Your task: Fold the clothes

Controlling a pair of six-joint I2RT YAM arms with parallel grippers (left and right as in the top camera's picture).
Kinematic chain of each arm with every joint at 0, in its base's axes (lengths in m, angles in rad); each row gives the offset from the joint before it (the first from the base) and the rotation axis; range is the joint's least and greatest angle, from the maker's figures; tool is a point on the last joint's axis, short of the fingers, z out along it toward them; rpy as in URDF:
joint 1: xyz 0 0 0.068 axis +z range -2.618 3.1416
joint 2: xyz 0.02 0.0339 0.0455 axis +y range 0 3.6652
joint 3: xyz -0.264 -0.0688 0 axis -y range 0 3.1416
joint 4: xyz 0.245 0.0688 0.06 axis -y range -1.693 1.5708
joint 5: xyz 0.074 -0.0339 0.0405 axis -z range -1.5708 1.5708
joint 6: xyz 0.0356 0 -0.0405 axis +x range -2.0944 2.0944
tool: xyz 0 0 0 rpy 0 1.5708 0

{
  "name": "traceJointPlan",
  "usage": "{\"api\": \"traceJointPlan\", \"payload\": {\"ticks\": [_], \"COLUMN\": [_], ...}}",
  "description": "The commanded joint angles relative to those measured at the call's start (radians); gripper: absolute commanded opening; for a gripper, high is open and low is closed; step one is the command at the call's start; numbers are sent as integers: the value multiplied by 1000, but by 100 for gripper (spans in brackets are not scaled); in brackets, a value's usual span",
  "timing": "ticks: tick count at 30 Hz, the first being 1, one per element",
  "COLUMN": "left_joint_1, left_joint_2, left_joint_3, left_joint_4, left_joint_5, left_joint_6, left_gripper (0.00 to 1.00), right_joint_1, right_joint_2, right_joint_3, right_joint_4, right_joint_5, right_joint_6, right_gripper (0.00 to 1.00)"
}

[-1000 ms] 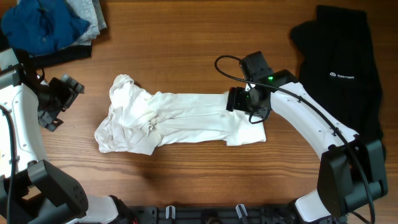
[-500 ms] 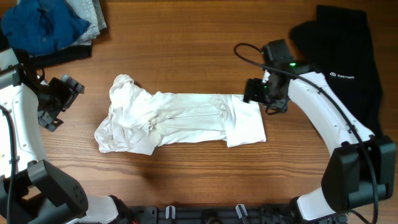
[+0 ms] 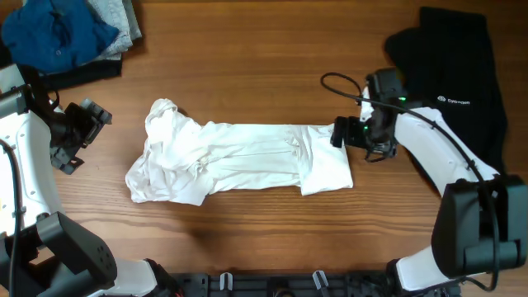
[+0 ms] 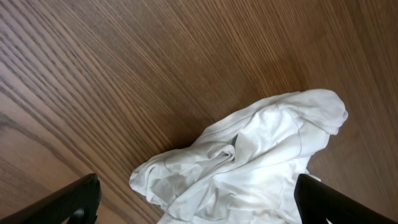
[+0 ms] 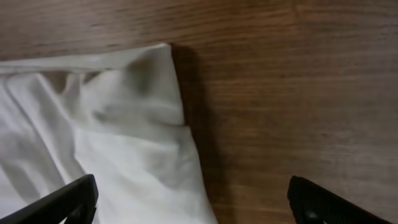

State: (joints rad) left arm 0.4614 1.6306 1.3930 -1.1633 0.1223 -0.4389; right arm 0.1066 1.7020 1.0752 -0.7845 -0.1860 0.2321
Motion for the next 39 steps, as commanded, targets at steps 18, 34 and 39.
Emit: {"api": "traceJointPlan", "payload": {"ticks": [18,34,39], "left_joint_1": [5,5,5], "left_joint_2": [-9,-9,-9], "left_joint_3": [14,14,14], "left_joint_4": [3,3,3], "left_joint_5": [11,11,11], "left_joint_6": [6,6,14], "left_gripper": [100,100,100], "right_joint_1": [-84,-96,-141], "right_joint_2": [40,95,81], "right_joint_3": [-229,-223,-166], "right_joint_4": [225,268,127], "right_joint_5": [-443,-285,-98], "right_joint_6": [-84,144,147], "right_gripper": [90,4,4]}}
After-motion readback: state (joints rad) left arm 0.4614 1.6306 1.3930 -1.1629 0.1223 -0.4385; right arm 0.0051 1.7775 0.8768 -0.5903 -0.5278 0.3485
